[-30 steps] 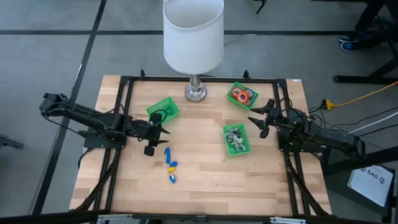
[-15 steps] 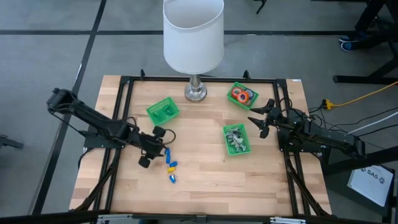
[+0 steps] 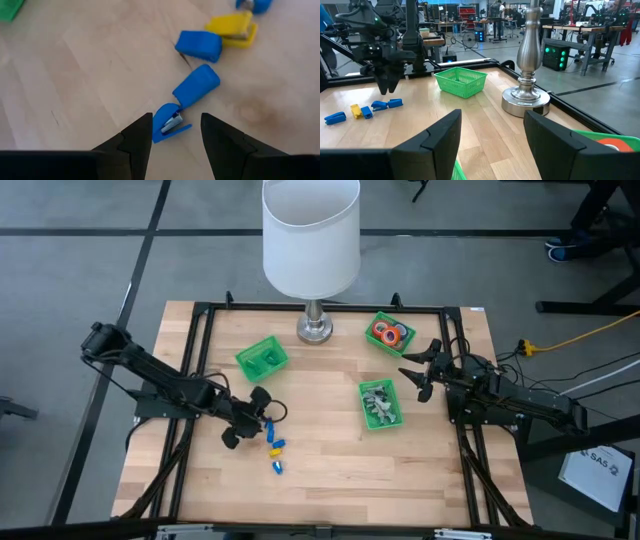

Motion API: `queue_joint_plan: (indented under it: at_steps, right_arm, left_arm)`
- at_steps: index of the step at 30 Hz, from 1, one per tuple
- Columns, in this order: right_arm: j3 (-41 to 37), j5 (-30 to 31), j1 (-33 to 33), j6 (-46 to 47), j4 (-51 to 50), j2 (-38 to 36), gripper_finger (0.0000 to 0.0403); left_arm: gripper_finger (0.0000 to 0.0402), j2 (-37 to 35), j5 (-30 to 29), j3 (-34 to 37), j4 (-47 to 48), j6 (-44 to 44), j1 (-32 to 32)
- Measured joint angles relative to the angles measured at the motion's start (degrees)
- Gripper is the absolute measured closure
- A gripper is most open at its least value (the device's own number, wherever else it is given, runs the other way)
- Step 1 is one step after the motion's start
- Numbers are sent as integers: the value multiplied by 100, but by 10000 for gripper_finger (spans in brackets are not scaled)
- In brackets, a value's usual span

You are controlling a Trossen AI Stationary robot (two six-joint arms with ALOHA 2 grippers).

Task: Pick and place Stapler, Stapler remover, tape
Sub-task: Put the blue stapler into the left green bin

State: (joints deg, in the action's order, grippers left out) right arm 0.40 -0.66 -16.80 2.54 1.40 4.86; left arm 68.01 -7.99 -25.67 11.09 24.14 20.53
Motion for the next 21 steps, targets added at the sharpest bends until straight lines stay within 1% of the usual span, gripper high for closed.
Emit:
queue_joint_plan:
  at_steps: [3, 6, 8, 10, 14, 18, 21]
  right_arm:
    - [0, 1, -2, -1, 1, 0, 182]
    - [0, 0, -2, -2, -1, 0, 182]
    - [-2, 1, 0, 0, -1, 0, 182]
    - [0, 0, -2, 0, 1, 0, 182]
    - [0, 0, -1, 0, -1, -1, 182]
    - [0, 2, -2, -2, 1, 0, 182]
    - [0, 2, 0, -1, 1, 0, 182]
  left_arm:
    - [238, 125, -117, 0, -13, 610, 9]
    - [236, 264, -535, -58, 14, 1214, 52]
    - [235, 388, -759, -194, 54, 1449, 72]
    - [233, 527, -758, -368, 159, 1627, 76]
    - [233, 909, -596, -700, 655, 2087, 74]
    - [233, 1345, -597, -921, 975, 2495, 74]
    - [233, 1590, -667, -1089, 966, 2787, 74]
